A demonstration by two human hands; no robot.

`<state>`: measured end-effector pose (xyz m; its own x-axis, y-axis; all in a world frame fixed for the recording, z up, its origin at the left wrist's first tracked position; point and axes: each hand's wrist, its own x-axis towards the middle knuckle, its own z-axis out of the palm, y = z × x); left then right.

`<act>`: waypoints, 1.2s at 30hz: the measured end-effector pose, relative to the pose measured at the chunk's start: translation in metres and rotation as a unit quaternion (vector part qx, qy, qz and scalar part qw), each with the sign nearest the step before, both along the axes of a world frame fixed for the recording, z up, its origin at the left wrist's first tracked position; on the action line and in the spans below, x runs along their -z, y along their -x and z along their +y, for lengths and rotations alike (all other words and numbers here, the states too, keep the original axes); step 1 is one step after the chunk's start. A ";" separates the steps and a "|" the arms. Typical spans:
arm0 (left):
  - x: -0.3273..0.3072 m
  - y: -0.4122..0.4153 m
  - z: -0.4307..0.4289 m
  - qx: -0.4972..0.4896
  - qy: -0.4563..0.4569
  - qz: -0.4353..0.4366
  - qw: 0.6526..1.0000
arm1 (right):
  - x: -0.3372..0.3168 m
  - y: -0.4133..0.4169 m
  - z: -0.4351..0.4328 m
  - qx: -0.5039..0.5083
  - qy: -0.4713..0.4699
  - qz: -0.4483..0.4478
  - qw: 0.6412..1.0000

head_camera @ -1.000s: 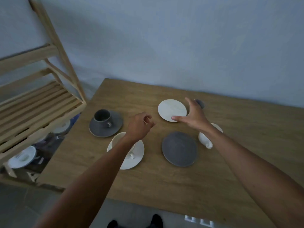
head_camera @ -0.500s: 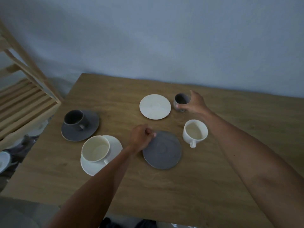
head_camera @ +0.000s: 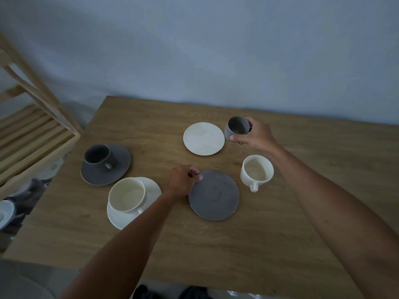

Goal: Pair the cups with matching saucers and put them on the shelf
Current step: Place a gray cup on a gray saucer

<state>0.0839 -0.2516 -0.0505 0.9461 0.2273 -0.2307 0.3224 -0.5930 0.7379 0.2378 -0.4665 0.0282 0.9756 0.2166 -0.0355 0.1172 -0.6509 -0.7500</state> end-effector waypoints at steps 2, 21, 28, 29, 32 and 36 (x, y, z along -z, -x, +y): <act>0.002 0.001 0.002 -0.001 0.006 0.001 1.000 | -0.016 0.023 0.001 -0.013 -0.020 -0.013 1.000; 0.000 0.002 0.006 0.016 0.007 0.009 1.000 | 0.031 0.165 0.013 -0.082 0.014 0.025 0.996; 0.003 0.001 0.006 0.005 0.014 0.009 1.000 | 0.036 0.171 0.016 -0.081 0.018 0.026 0.996; 0.004 0.001 0.006 0.004 0.014 0.008 1.000 | 0.036 0.171 0.017 -0.080 0.020 0.027 0.996; 0.003 0.001 0.006 0.002 0.012 0.007 1.000 | 0.037 0.170 0.017 -0.079 0.020 0.033 0.996; 0.002 0.000 0.006 0.004 0.014 0.013 1.000 | 0.037 0.171 0.015 -0.082 0.024 0.041 0.996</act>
<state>0.0843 -0.2461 -0.0526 0.9414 0.2132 -0.2615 0.3373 -0.5745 0.7457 0.0673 -0.4513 -0.0086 0.9210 0.3683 -0.1270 0.1648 -0.6637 -0.7296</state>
